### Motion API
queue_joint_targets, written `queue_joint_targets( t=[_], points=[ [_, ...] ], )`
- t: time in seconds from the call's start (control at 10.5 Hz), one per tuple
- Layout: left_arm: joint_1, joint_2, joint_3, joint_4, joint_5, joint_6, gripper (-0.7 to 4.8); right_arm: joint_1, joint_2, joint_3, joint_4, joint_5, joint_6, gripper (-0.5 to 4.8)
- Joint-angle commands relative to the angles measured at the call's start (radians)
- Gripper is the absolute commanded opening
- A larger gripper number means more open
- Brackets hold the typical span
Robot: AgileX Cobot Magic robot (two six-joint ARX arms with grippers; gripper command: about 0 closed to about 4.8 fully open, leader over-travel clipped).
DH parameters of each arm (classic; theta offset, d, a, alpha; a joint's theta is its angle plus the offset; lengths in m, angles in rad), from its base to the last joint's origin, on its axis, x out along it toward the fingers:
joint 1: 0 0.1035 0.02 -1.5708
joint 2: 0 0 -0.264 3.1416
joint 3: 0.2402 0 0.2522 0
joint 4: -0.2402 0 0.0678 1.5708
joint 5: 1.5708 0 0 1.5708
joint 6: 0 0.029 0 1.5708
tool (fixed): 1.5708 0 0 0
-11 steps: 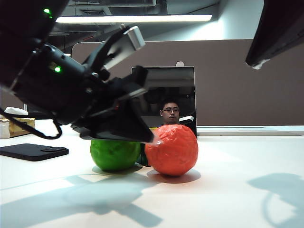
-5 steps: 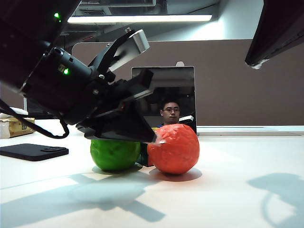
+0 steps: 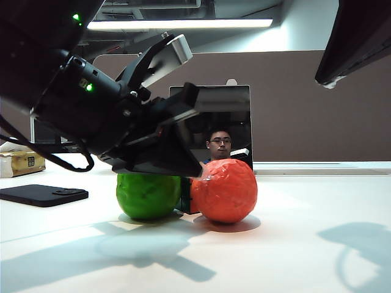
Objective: Move all the fruits on the tabletop near the face of the Rubik's cube that has the color most similar to each fruit.
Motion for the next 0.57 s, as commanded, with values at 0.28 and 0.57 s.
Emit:
queue_joint_targets(
  t=[0.28,0.57],
  points=[
    [-0.002,0.05,0.031,0.016,0.005,0.007,-0.05,0.0,-0.002,0.002,0.017,-0.001,0.005,-0.01],
    [-0.002,0.069,0.058,0.011,0.007,0.007,-0.05,0.0,-0.002,0.002,0.017,-0.001,0.005,-0.01]
  ],
)
